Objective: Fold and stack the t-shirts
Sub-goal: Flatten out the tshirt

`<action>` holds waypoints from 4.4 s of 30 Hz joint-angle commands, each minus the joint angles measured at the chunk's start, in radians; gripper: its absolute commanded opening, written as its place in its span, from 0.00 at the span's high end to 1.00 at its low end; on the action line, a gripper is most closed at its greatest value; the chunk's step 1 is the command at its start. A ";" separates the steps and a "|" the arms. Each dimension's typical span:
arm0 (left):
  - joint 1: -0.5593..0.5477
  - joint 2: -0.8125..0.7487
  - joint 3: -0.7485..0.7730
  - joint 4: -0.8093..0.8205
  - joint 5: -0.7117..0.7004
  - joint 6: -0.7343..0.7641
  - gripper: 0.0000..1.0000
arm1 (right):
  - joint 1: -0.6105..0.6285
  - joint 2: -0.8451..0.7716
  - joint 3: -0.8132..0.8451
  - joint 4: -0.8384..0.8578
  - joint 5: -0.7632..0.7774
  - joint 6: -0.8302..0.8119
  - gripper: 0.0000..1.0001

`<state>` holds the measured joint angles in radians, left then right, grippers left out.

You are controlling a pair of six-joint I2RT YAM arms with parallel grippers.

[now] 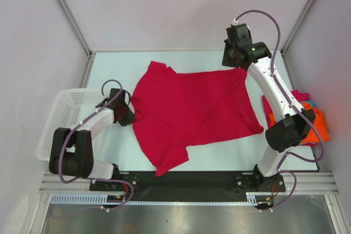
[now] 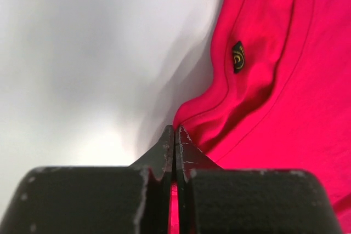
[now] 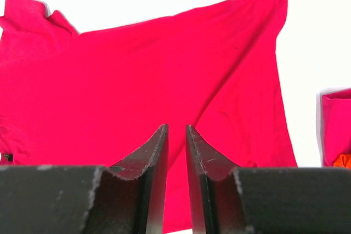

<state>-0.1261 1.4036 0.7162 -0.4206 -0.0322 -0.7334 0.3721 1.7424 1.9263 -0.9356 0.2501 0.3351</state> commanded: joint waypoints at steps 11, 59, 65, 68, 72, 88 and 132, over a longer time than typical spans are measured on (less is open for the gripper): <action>0.172 -0.014 0.121 -0.047 0.023 0.066 1.00 | 0.005 -0.020 0.028 0.001 0.002 -0.019 0.77; 0.088 0.590 0.750 0.023 0.210 0.224 0.10 | -0.048 0.088 -0.092 0.080 -0.095 0.036 0.64; 0.083 0.624 0.781 0.019 0.184 0.235 0.10 | -0.050 0.077 -0.092 0.066 -0.094 0.035 0.64; 0.085 0.632 0.790 0.011 0.170 0.236 0.12 | -0.050 0.078 -0.090 0.066 -0.094 0.035 0.65; 0.085 0.640 0.793 0.000 0.147 0.221 0.15 | -0.050 0.075 -0.087 0.060 -0.097 0.032 0.65; 0.098 0.681 0.821 -0.038 0.153 0.184 0.56 | -0.055 0.042 -0.066 0.026 -0.095 0.016 0.65; 0.201 0.691 0.942 -0.124 0.184 0.192 0.26 | -0.120 0.091 -0.137 0.070 -0.199 0.050 0.64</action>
<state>0.0708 2.1845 1.6726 -0.5247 0.1661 -0.5602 0.2916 1.8297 1.8526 -0.9161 0.1284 0.3656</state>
